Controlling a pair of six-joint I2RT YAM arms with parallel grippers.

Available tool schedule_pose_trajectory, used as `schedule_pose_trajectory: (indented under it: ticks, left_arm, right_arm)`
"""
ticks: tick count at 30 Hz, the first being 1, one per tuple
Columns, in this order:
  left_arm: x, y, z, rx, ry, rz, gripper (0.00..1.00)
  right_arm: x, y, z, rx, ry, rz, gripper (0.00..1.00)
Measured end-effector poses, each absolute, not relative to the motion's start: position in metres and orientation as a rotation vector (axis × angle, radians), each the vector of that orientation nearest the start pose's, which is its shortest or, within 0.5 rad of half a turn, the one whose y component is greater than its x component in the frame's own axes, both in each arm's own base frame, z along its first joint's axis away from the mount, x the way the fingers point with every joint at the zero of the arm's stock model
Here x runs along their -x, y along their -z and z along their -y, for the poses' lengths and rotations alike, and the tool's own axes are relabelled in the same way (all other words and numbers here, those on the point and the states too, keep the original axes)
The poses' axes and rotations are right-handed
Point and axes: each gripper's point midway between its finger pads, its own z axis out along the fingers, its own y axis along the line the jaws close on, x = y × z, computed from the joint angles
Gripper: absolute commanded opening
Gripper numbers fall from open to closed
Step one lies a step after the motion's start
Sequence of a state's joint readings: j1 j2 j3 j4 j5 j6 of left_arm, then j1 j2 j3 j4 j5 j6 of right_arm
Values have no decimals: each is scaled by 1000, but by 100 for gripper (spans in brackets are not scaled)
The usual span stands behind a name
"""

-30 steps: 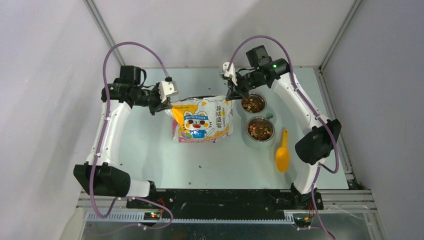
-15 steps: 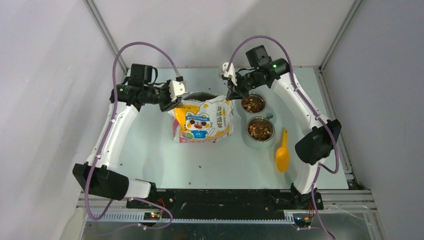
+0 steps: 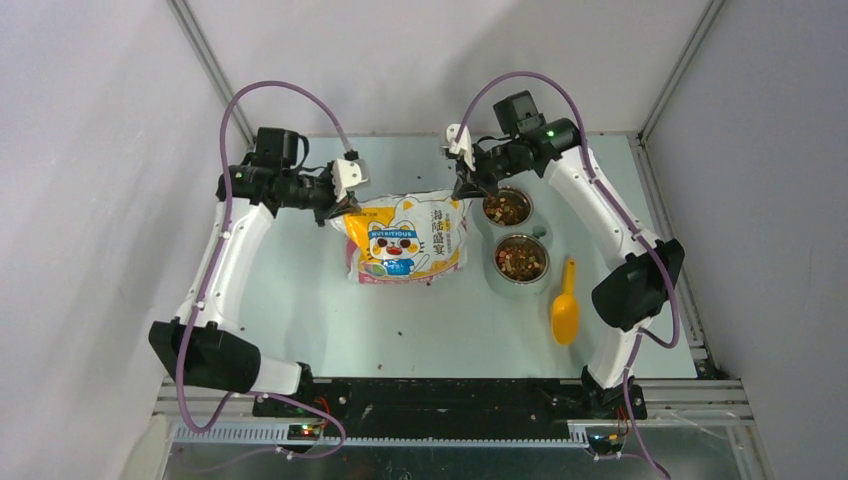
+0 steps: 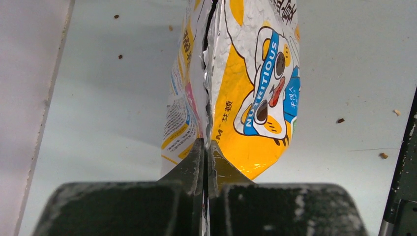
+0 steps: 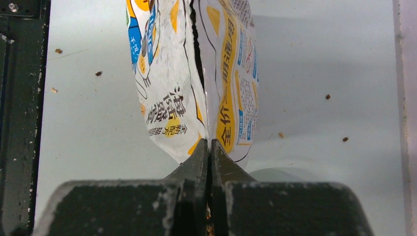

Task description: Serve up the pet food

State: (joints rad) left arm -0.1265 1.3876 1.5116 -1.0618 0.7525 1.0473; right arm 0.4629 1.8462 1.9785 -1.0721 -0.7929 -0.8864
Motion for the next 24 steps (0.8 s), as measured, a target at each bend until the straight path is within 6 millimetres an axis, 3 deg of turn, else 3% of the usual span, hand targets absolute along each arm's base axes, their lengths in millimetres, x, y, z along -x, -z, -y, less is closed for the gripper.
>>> schedule_pose_trajectory:
  ticks: [6, 9, 13, 18, 24]
  left_arm:
    - [-310, -268, 134, -1457, 477, -1698, 0]
    - [-309, -268, 134, -1453, 480, -1704, 0]
    - [-309, -268, 135, -1454, 481, -1705, 0]
    - [-308, -268, 135, -1451, 481, -1710, 0]
    - [-308, -268, 134, -1450, 478, -1713, 0]
  right_arm:
    - [-342, -267, -293, 1662, -768, -1547, 16]
    - [-340, -270, -298, 1676, -761, -1522, 29]
    - [-335, -282, -311, 1700, -753, -1454, 35]
    - [-330, -283, -322, 1720, -759, -1419, 34]
    - [-332, -274, -327, 1741, -759, -1423, 14]
